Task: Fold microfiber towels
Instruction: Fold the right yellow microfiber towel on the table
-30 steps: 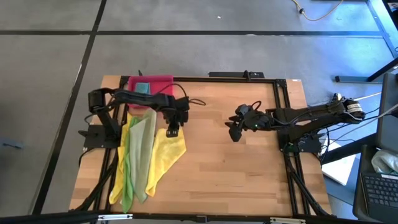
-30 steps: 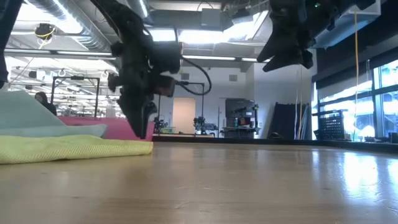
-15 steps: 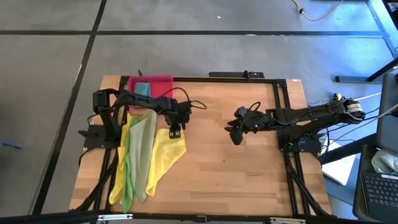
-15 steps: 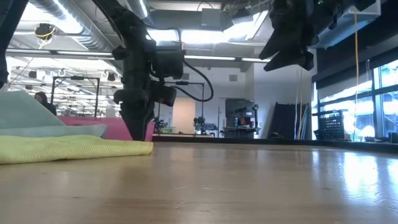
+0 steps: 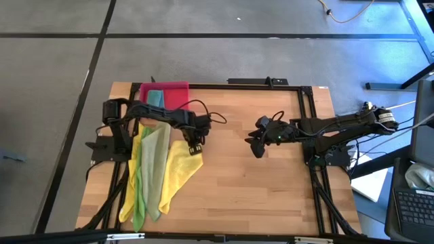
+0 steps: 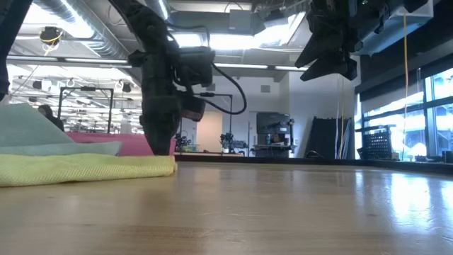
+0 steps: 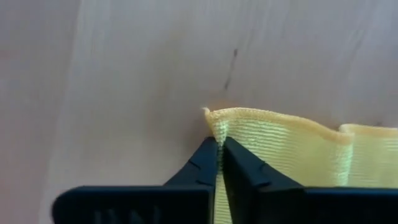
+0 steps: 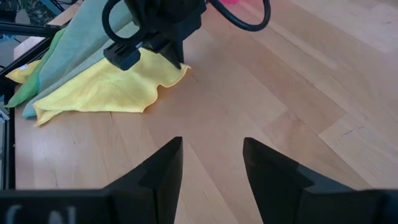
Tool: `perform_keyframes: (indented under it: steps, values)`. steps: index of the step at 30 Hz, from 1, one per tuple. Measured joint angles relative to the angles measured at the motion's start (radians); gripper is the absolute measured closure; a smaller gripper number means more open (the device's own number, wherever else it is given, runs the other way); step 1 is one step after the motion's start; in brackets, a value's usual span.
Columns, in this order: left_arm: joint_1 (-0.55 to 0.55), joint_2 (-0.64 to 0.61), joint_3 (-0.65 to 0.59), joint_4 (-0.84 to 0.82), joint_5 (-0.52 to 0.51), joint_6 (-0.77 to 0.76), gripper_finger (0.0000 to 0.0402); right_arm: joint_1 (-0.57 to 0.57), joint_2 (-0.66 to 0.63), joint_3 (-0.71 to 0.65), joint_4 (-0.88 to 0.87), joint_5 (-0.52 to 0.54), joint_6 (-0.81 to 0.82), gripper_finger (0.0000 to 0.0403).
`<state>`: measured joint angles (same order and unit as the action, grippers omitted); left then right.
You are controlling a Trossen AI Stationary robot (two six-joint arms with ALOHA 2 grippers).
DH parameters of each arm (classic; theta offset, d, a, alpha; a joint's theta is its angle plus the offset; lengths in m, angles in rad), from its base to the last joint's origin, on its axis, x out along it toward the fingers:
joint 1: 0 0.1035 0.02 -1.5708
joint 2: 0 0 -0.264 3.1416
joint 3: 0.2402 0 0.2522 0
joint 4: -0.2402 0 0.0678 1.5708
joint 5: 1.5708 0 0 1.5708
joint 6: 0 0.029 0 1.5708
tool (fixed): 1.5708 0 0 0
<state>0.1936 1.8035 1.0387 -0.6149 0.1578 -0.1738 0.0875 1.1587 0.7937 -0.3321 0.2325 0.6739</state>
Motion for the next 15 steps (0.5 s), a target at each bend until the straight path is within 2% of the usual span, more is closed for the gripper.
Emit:
perform_keyframes:
  steps: [5,9,15]
  values:
    - [-0.006,0.004,0.053,-0.058,0.014,-0.067,0.04,0.0,0.0,0.0,0.0,0.0,0.0,0.0231]
    - [-0.009,0.003,0.11,-0.141,-0.072,-0.071,0.0401,0.0,0.0,0.0,0.0,0.0,-0.001,0.0231]
    - [-0.011,0.001,0.219,-0.236,-0.151,-0.07,0.0401,0.0,0.0,0.0,0.0,0.0,-0.001,0.0231]
